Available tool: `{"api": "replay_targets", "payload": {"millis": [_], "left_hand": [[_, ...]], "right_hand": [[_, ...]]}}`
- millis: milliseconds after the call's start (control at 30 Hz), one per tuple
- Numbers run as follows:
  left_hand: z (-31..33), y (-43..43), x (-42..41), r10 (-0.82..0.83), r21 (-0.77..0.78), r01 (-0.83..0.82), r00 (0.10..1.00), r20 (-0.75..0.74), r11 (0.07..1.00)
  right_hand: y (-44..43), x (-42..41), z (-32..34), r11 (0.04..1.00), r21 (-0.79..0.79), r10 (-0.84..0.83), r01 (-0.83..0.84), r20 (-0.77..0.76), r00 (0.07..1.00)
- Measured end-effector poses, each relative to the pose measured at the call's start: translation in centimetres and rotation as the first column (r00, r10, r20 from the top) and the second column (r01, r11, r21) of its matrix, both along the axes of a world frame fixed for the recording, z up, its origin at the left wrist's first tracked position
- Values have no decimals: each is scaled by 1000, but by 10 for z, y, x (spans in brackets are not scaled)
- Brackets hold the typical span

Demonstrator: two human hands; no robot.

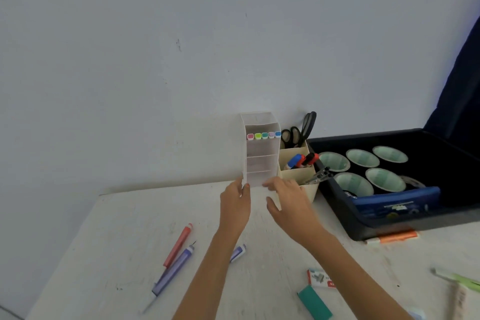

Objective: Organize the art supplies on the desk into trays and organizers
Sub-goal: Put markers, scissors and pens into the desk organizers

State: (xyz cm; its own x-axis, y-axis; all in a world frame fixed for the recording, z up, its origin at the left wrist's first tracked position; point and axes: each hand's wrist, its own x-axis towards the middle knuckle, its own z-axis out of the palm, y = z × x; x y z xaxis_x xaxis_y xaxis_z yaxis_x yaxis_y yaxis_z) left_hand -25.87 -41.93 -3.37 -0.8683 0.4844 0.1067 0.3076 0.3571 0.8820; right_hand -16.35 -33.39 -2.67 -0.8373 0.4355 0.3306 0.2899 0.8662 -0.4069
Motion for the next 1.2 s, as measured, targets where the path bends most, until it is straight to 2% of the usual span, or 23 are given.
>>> {"api": "replay_targets", "payload": {"millis": [133,300,433,633,733,867,967,1100,1200], "left_hand": [[-21,-35,9,59,22,-59,998,17,998],[-36,-71,5,155,35,-157,987,40,987],[-41,-90,5,208,43,-211,976,62,977],[-51,-100,12,248,70,-256,963,109,964],[-52,-101,15,251,95,-262,961,116,960],[-51,-100,14,239,115,-251,965,112,961],[-46,-95,10,244,109,-254,965,96,961],[-32,-79,6,200,118,-206,978,58,971],[-13,-63,3,143,139,-150,988,58,979]], "right_hand": [[-15,4,-24,994,-100,49,-45,35,998],[-30,3,-50,984,-151,115,-92,145,983],[-42,3,-68,966,-194,201,-168,166,965],[-46,5,-81,977,-97,206,-191,182,962],[-43,6,-84,971,-134,218,-198,155,964],[-28,15,-69,911,-344,263,-229,54,963],[-17,22,-46,863,-445,259,-238,-15,966],[-11,23,-6,814,-546,84,-199,-229,970],[-9,24,20,803,-562,-47,-198,-390,920]]}}
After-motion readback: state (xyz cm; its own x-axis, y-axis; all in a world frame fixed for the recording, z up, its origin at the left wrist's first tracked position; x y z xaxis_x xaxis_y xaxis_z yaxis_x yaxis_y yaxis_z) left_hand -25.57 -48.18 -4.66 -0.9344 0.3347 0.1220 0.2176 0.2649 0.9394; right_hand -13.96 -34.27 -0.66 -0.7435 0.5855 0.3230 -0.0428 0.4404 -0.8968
